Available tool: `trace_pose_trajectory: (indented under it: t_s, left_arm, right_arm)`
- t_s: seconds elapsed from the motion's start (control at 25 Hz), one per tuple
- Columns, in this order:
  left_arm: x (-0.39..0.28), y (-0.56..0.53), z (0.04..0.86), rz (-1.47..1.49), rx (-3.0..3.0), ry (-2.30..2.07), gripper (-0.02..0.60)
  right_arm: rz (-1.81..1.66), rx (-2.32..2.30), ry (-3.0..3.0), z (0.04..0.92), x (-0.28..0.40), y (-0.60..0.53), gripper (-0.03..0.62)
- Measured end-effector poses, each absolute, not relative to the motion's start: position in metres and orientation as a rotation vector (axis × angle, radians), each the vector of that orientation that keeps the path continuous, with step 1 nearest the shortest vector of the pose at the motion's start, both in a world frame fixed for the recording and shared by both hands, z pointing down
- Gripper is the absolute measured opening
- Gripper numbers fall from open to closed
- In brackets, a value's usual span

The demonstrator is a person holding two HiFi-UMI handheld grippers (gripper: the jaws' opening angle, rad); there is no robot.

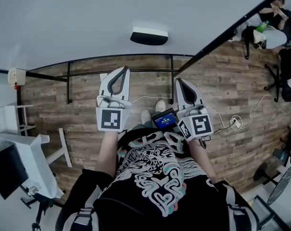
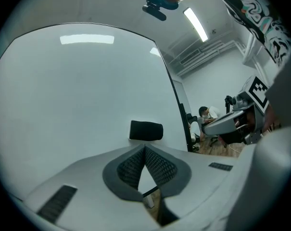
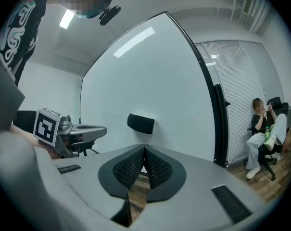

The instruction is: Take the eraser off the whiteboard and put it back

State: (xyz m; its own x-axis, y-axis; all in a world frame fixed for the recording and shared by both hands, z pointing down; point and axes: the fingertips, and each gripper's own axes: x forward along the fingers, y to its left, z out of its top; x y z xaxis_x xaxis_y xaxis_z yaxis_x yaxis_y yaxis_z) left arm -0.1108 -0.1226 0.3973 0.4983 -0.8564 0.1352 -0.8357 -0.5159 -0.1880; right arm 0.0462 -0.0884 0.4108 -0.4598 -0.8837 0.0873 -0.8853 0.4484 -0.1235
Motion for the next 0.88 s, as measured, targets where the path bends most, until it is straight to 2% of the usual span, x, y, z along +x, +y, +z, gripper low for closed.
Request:
trace_pose_trajectory:
  t_s: [0.88]
  left_arm:
    - [-0.09, -0.159, 0.381, -0.53, -2.292, 1.348, 0.005]
  right_arm:
    - [0.273, 1.546, -2.755, 0.406, 0.062, -0.141, 0.029]
